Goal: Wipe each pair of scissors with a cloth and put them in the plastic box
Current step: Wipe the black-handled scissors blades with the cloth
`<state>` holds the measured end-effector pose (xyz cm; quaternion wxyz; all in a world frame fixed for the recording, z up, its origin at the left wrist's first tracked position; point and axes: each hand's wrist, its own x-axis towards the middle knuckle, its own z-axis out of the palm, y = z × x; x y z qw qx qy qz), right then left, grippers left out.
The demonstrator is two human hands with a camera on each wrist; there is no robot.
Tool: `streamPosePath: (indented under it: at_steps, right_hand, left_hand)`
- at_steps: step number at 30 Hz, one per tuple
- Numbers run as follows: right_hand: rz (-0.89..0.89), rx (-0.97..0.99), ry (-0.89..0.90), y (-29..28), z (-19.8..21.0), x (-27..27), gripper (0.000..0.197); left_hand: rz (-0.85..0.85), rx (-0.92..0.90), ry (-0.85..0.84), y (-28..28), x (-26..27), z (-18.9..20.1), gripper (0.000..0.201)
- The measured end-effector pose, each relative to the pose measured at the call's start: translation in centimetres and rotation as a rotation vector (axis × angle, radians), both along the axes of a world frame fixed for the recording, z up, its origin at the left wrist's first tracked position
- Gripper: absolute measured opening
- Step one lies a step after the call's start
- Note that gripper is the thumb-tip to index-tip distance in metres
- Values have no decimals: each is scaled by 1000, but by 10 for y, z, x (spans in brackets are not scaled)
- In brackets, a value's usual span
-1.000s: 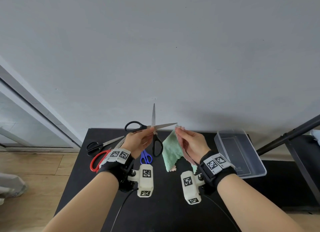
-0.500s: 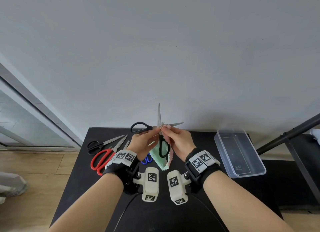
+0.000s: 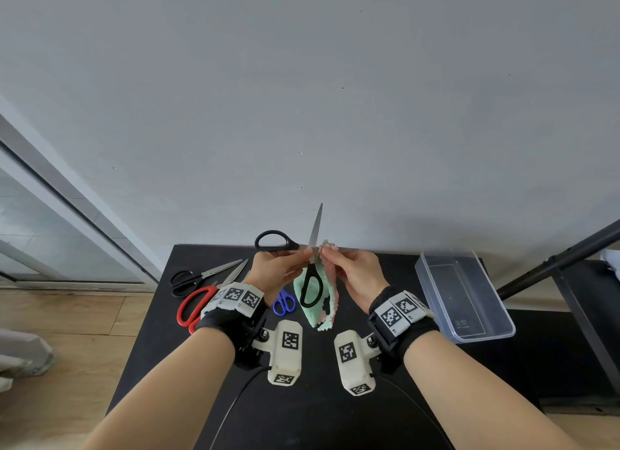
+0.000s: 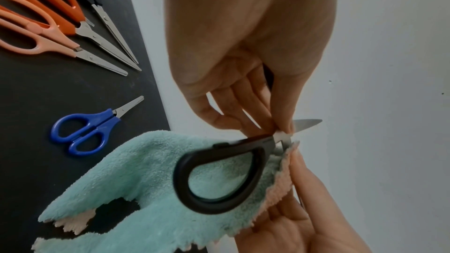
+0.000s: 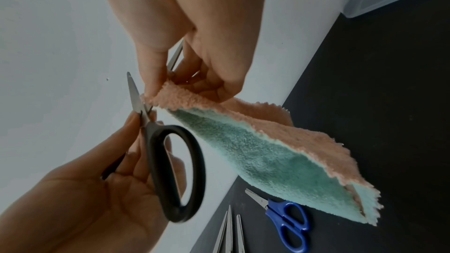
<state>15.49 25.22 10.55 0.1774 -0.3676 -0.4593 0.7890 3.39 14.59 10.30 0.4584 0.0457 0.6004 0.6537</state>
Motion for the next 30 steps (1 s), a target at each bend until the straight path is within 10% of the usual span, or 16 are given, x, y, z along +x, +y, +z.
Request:
streamPosePath:
  at_steps: [30]
  right_hand:
    - [0,36,6,44,-8,26,8]
  left_hand:
    - [35,-48,12,-12,-23,2,12]
